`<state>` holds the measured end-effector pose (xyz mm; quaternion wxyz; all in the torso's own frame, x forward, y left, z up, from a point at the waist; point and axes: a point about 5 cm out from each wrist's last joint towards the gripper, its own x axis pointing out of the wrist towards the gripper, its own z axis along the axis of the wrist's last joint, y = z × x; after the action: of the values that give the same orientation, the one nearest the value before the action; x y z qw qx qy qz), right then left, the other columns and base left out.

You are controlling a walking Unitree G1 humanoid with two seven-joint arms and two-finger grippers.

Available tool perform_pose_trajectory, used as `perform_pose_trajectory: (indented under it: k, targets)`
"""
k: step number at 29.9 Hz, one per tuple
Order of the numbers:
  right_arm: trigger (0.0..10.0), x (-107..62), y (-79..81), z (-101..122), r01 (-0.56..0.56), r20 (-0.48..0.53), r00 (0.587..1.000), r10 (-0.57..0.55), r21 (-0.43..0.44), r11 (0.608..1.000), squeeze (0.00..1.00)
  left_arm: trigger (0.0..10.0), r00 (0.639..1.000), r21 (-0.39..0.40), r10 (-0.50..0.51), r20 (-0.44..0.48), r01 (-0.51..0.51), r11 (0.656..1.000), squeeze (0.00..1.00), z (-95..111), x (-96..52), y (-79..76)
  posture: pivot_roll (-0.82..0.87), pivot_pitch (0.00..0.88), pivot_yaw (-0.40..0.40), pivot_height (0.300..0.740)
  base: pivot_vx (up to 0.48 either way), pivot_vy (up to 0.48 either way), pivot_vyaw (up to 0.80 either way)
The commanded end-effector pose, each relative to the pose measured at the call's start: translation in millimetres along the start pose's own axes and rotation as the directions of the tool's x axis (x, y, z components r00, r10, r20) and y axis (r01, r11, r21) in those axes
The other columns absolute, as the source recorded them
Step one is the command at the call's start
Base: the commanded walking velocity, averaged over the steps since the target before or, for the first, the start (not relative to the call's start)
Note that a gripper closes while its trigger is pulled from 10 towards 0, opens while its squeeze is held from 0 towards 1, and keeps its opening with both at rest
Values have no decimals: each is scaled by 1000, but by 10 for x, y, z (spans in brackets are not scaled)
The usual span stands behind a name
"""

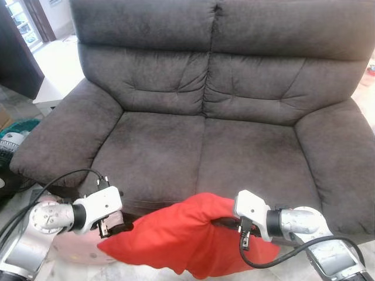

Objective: Move the pillow to the sofa from floor

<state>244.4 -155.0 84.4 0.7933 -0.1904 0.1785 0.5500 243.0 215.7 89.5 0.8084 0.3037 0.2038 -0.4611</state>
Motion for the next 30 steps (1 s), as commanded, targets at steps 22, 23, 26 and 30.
perform_pose_trajectory:
  k: [22,23,26,30]
  targets:
    - [10000,-23,-60,210,12,77,997,-6,-83,997,0,10000,989,-144,-136,52,142,979,0,-240,317,-290,146,80,-18,740,0,0,0]
    - [10000,-23,-60,210,12,77,997,-6,-83,997,0,10000,989,-144,-136,52,142,979,0,-240,317,-290,146,80,-18,740,0,0,0]
    - [10000,-28,-60,206,13,77,997,-6,-82,997,0,10000,984,-173,-158,87,171,970,0,-185,318,-290,146,81,-19,740,0,0,0]
    - [10000,-30,-62,207,13,76,997,-6,-81,997,0,10000,972,-177,-217,93,231,957,0,-168,282,-333,144,83,-19,740,0,0,0]
